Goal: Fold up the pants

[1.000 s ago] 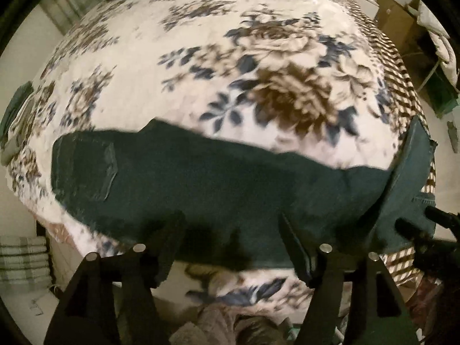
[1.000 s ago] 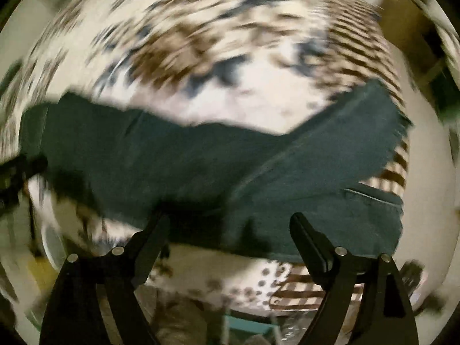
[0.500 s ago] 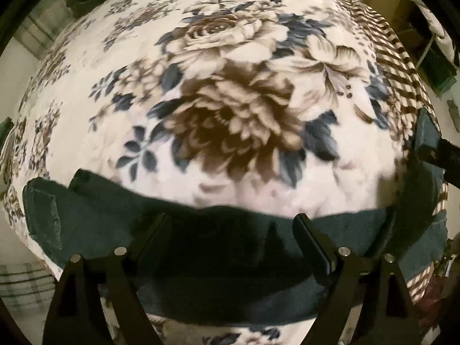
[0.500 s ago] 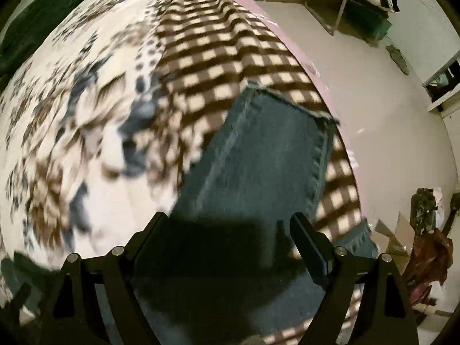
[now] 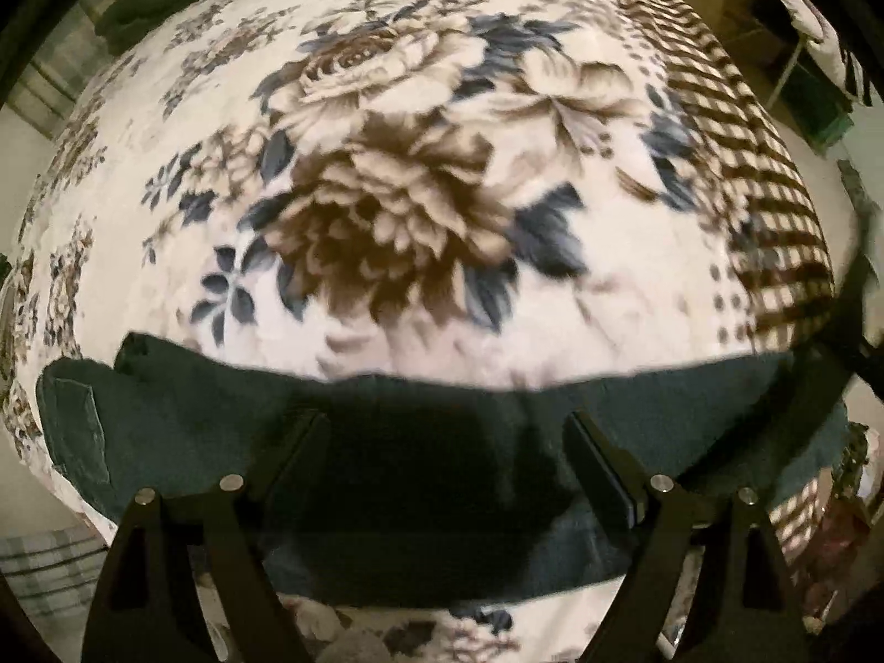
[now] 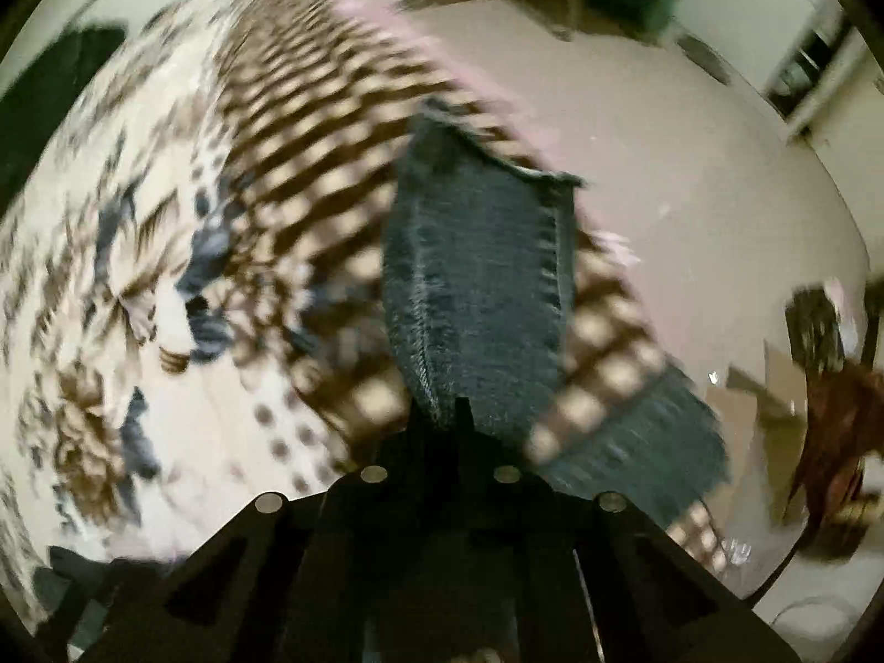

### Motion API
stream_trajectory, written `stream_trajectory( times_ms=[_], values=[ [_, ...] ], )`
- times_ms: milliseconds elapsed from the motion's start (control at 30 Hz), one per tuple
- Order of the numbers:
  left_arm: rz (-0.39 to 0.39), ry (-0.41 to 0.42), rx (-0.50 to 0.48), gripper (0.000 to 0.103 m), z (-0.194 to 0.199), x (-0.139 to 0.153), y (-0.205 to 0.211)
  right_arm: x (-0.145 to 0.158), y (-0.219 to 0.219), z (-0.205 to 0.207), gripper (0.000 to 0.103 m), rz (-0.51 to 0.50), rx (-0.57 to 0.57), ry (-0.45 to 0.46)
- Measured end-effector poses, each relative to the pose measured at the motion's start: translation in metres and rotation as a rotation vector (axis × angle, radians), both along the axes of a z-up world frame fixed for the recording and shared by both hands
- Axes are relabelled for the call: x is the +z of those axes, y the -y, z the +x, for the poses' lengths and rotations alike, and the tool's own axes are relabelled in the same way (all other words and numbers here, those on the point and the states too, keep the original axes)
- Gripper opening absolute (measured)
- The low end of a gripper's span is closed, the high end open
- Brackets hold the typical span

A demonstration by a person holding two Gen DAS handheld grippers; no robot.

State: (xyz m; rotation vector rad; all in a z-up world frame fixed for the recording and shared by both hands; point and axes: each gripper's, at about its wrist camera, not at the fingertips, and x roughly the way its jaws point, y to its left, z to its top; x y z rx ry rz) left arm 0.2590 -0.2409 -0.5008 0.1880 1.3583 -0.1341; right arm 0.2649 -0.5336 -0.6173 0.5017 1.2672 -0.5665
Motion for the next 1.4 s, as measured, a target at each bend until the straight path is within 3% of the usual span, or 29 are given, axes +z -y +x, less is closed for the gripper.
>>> stream_trajectory(
  times_ms=[133, 267, 367, 433, 600, 667, 700, 900, 1000, 1067, 1100, 1133, 1200, 1400],
  values=[
    [-0.017, -0.034, -0.010, 0.086, -0.017, -0.008, 0.004, 0.011, 0.033, -0.072, 0.007, 0.063, -0.172, 0.035],
    [-0.003, -0.057, -0.029, 0.086, -0.027, -0.022, 0.012, -0.031, 0.053, -0.111, 0.010, 0.161, -0.216, 0.000],
    [-0.002, -0.067, -0.040, 0.086, -0.032, -0.028, 0.015, -0.062, 0.068, -0.132, 0.025, 0.321, -0.285, 0.020],
    [-0.004, -0.072, -0.041, 0.086, -0.033, -0.029, 0.016, -0.067, 0.073, -0.143, 0.035, 0.355, -0.315, 0.069],
    [-0.008, -0.073, -0.033, 0.086, -0.035, -0.028, 0.016, -0.089, 0.077, -0.153, 0.035, 0.433, -0.371, 0.097],
    [-0.007, -0.068, -0.031, 0.086, -0.040, -0.026, 0.011, -0.093, 0.077, -0.154, 0.023, 0.424, -0.374, 0.120],
    [-0.007, -0.066, -0.030, 0.086, -0.042, -0.025, 0.009, -0.090, 0.075, -0.156, 0.004, 0.376, -0.374, 0.120],
    [-0.028, -0.065, -0.009, 0.086, -0.054, -0.021, -0.007, -0.039, 0.058, -0.159, 0.004, 0.233, -0.307, 0.143],
    [-0.038, -0.092, 0.022, 0.086, -0.060, -0.029, -0.019, -0.042, 0.054, -0.159, 0.004, 0.201, -0.289, 0.068],
    [-0.048, -0.104, 0.050, 0.086, -0.063, -0.031, -0.032, -0.063, 0.055, -0.147, 0.007, 0.251, -0.275, -0.013],
    [-0.051, -0.101, 0.063, 0.086, -0.064, -0.030, -0.040, -0.071, 0.055, -0.143, 0.014, 0.294, -0.275, -0.038],
    [-0.053, -0.095, 0.080, 0.086, -0.066, -0.028, -0.051, -0.071, 0.054, -0.140, 0.030, 0.316, -0.277, -0.041],
    [-0.052, -0.092, 0.112, 0.086, -0.066, -0.024, -0.072, -0.057, 0.045, -0.136, 0.053, 0.332, -0.277, -0.005],
    [-0.054, -0.073, 0.257, 0.086, -0.065, -0.007, -0.179, -0.014, -0.029, -0.118, 0.056, 0.353, -0.159, 0.058]
  ],
)
